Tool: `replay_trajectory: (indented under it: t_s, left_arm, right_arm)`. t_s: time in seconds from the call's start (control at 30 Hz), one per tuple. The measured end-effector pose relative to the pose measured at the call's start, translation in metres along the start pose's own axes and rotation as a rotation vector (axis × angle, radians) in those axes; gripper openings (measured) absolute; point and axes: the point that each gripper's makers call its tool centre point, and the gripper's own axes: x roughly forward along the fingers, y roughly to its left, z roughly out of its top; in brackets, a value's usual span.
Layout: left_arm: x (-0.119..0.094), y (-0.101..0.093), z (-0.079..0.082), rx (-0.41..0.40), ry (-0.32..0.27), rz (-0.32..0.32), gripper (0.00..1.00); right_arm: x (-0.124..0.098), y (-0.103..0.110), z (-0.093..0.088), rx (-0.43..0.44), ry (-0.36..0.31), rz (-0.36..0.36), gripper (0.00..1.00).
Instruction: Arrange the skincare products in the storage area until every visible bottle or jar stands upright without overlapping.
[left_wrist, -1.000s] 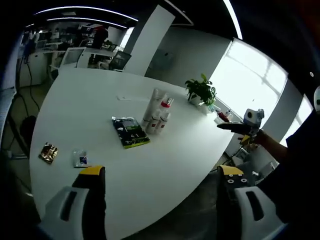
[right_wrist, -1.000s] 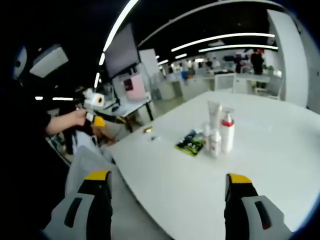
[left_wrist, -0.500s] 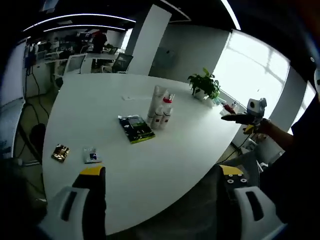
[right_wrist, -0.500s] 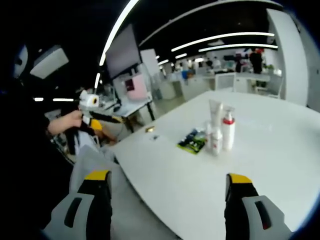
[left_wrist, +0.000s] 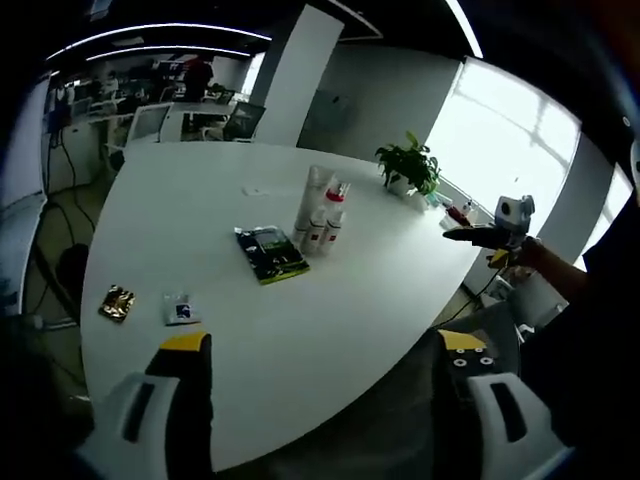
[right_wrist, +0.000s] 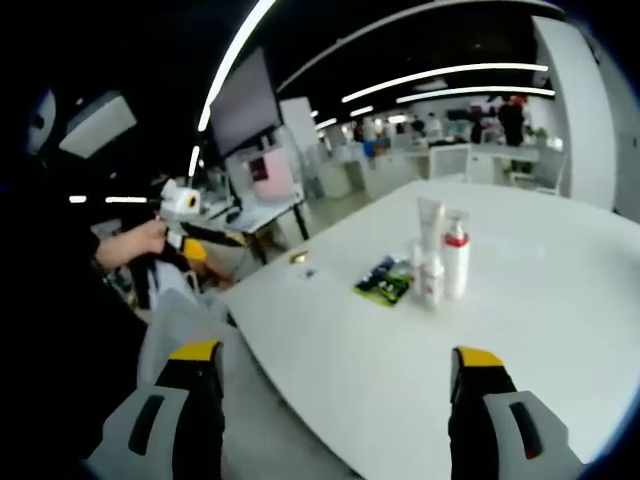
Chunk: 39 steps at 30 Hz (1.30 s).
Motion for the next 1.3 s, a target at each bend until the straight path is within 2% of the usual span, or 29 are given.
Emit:
replay_trajectory:
  t_s: [0.2,0.37,0.43,0.63,0.83,1.1,1.27,1.3]
  left_arm:
    - [0.001,0.008,0.001,-0.032,-0.004,0.001,0.83]
    - [0.006,0.019,0.009,-0.203,-0.096,-0.016,0.77]
    - [0.007,0.026,0.008,-0.236,-0.105,0.0,0.76]
    - [0.016,0.047,-0.006,-0.237,-0.075,0.057,0.7]
    - [0.028,0.069,-0.02,-0.231,-0.019,0.112,0.65]
    - [0.042,0.093,-0.025,-0.217,0.023,0.14,0.63]
    - [0.052,0.116,-0.03,-0.17,0.062,0.211,0.62]
    - [0.054,0.117,-0.031,-0.167,0.068,0.21,0.62]
  right_arm:
    - [0.004,-0.004,-0.001,0.006,0.005,-0.002,0.96]
    - [0.006,-0.007,0.0,0.014,0.008,-0.002,0.96]
    - [0.008,-0.01,-0.001,0.02,0.008,-0.007,0.96]
    - [0.014,-0.013,-0.006,0.031,0.033,-0.006,0.96]
    - [0.019,-0.019,-0.003,0.044,0.035,-0.015,0.96]
    - [0.028,-0.027,-0.008,0.061,0.057,-0.02,0.96]
    - [0.033,-0.028,-0.014,0.078,0.073,-0.018,0.96]
    - [0.034,-0.028,-0.014,0.081,0.074,-0.018,0.96]
